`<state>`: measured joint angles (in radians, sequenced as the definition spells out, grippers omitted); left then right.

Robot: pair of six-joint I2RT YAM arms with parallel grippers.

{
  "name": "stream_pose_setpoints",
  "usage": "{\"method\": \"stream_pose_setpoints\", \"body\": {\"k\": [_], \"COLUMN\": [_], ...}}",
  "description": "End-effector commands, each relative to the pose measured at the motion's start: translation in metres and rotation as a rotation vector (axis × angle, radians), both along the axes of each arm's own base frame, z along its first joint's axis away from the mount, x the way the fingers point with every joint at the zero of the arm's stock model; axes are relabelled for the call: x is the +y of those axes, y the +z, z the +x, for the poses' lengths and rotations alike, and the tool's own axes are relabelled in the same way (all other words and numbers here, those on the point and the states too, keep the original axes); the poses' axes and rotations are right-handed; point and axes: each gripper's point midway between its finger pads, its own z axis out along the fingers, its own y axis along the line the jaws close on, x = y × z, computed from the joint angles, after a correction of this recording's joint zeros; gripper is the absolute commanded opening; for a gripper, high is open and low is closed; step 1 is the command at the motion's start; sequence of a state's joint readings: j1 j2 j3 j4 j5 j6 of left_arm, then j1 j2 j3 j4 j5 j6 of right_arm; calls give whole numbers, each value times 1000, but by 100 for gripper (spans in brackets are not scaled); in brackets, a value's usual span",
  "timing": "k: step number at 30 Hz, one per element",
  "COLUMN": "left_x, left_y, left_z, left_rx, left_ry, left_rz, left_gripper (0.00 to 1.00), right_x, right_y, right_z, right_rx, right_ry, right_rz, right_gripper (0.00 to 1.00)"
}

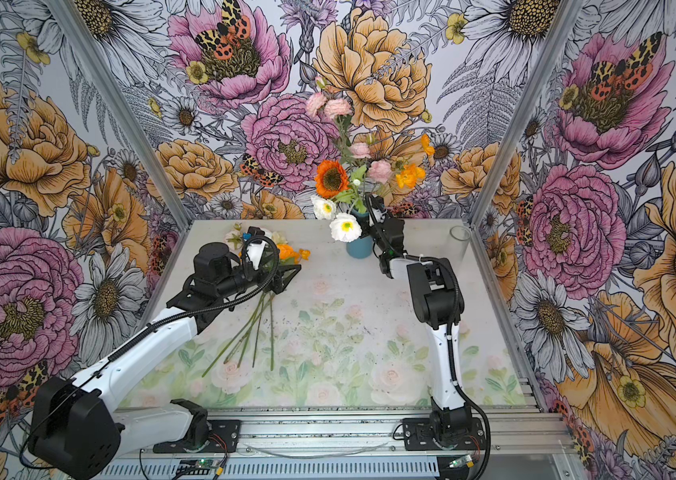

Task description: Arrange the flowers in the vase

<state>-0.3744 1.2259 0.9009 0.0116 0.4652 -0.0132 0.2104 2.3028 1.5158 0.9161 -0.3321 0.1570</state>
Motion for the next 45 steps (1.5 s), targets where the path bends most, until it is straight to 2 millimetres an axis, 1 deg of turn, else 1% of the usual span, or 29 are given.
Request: {"method": "stream_pose_setpoints", "body": {"k": [1, 5, 9, 16, 23, 24, 25, 34, 38, 42, 45], "left_x": [1, 1, 3, 3, 8, 8, 8, 9, 9, 9, 9], "left_y": [17, 16, 18, 19, 25, 25, 25, 24, 26, 28, 28], "left_z": [1, 1, 2, 1, 0, 0, 0, 1, 0, -1, -1], "left_rx": [-34, -32, -31, -27, -44, -40, -37, -29, -30, -30, -29], "left_ry": [-13, -12, -9, -11, 6, 3, 1, -2, 0, -5, -5], "left_rz": [-37, -37, -43, -49, -53, -56, -59, -65, -70, -75, -77], "left_gripper": [99, 99, 99, 99, 99, 99, 99, 99, 99, 99, 99], "right_x": [1, 1, 2, 5, 7, 7, 7, 6, 6, 4, -3], "right_y": [66, 59, 52, 47, 42, 42, 41, 35, 35, 27, 21], "right_z": [-7, -4, -3, -4, -4, -3, -3, -8, -17, -30, -40], "right_rx": [-236, -229, -215, -192, -177, -173, -170, -156, -143, -122, -117], "right_ry": [-11, -23, -33, -37, -53, -54, -54, -49, -41, -36, -45], "right_rz": [26, 33, 46, 29, 20, 20, 20, 13, 2, -26, -26], "right_gripper": [46, 50, 60, 72, 85, 89, 98, 99, 99, 100, 100]}}
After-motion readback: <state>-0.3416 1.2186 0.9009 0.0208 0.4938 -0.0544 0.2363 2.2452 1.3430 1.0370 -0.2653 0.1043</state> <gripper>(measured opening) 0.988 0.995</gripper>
